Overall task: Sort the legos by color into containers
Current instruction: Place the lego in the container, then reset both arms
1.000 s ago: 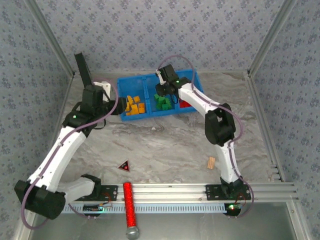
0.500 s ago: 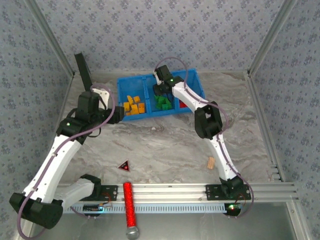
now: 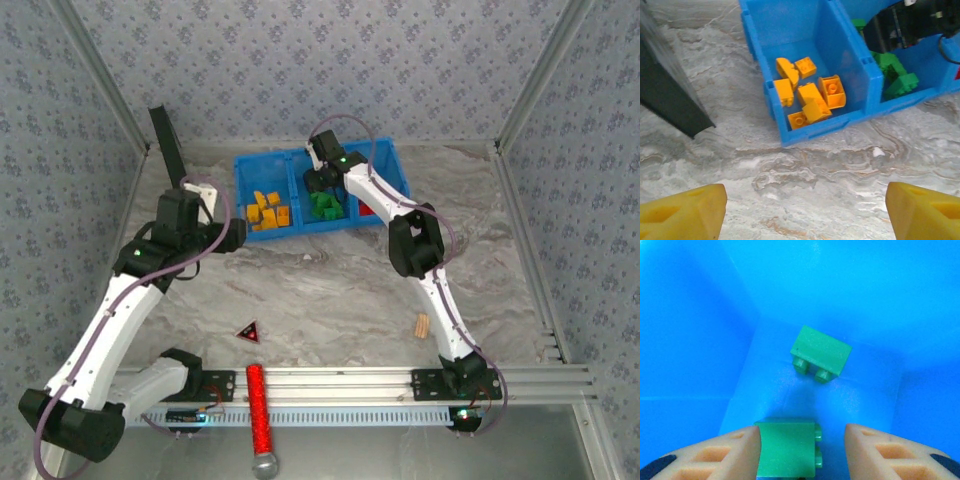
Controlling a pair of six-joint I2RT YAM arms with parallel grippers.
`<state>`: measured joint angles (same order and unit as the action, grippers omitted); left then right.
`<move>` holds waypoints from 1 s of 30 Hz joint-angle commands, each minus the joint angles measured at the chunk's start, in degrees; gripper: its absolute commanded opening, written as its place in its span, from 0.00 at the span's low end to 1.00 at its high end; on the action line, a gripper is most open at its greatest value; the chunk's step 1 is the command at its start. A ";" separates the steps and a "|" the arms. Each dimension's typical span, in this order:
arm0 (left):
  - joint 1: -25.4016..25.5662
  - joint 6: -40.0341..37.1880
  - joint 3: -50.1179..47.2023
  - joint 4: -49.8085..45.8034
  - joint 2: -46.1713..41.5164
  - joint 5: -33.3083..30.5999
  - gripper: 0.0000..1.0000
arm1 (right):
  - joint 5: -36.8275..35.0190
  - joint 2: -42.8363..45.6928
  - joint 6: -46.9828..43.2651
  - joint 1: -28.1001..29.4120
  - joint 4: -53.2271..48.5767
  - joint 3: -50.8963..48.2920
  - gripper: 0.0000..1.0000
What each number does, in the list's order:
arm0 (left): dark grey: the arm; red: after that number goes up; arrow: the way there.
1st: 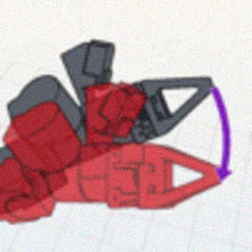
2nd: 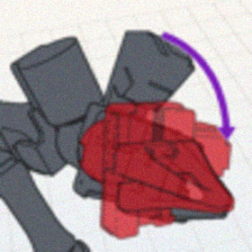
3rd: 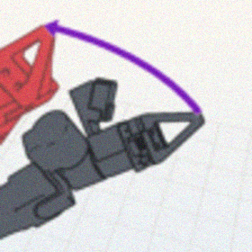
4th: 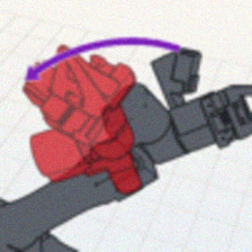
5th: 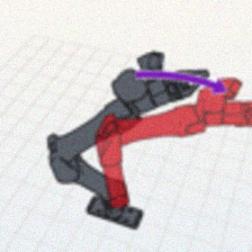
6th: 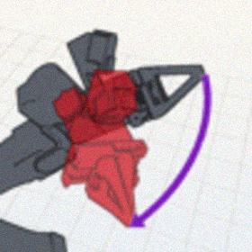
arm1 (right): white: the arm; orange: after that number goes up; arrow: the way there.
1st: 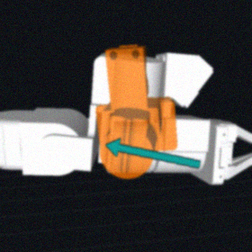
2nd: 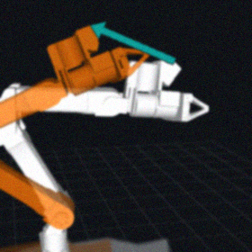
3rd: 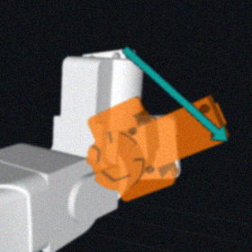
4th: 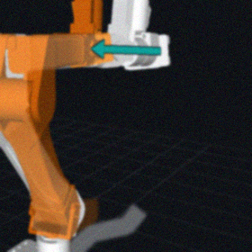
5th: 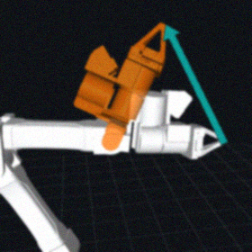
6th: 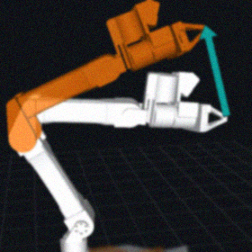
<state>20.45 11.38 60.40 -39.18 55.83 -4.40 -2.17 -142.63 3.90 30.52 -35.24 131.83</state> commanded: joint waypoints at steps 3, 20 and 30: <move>-0.92 1.27 -4.15 7.79 -0.90 -14.38 0.91 | 1.74 11.02 -1.89 0.85 -1.93 -2.98 0.55; -16.51 -10.22 -40.67 73.26 7.69 -8.00 0.98 | -5.11 55.97 -1.06 0.16 9.96 -51.01 1.00; -23.78 -6.18 -40.11 86.44 25.62 0.22 0.99 | -10.13 73.96 7.91 -8.68 24.43 -82.73 1.00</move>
<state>-2.70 3.64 18.50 39.22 78.30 -8.27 -8.69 -73.91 8.25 22.48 -18.24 53.21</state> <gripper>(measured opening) 0.990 0.998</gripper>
